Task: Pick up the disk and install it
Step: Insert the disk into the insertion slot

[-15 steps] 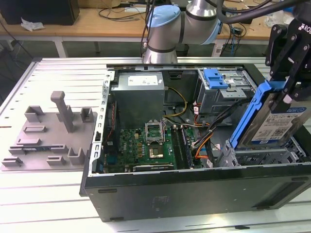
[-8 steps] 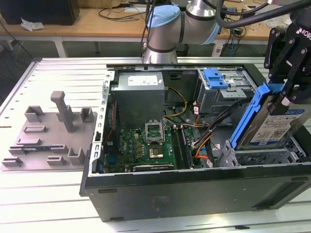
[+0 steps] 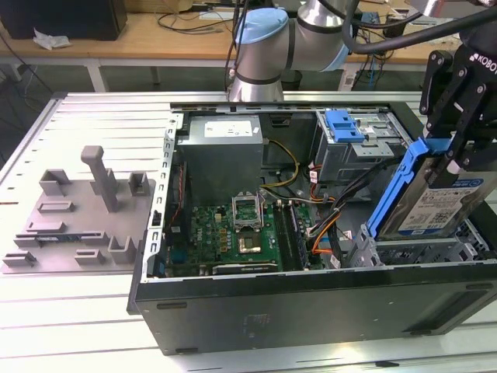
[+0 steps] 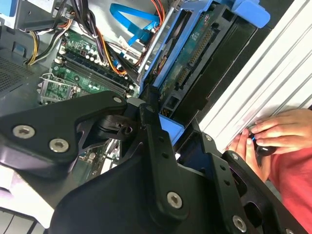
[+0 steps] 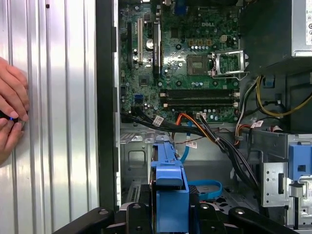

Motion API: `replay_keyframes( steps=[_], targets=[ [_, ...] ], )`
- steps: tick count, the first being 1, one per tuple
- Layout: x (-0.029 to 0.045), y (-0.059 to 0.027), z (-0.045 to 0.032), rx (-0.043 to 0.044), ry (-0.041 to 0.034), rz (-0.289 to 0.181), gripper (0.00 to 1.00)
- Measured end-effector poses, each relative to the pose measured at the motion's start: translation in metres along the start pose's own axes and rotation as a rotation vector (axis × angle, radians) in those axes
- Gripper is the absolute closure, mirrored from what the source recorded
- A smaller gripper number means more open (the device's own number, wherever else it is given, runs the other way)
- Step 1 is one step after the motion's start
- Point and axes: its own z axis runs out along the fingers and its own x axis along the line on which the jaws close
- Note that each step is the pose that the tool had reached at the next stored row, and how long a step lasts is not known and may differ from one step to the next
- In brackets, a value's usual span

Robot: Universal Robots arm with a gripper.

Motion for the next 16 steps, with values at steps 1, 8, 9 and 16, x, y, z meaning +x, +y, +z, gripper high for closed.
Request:
replay_keyframes(
  steps=[1, 8, 9, 16],
  targets=[
    [0.0, 0.0, 0.0005, 0.0, 0.0, 0.0, 0.63],
    [0.0003, 0.0, 0.0051, 0.0, 0.0, 0.0, 0.63],
    [0.0003, 0.0, 0.0057, 0.0001, 0.0, 0.0, 0.63],
    [0.0007, 0.0, 0.0107, 0.0001, 0.0, 0.0, 0.63]
  ],
)
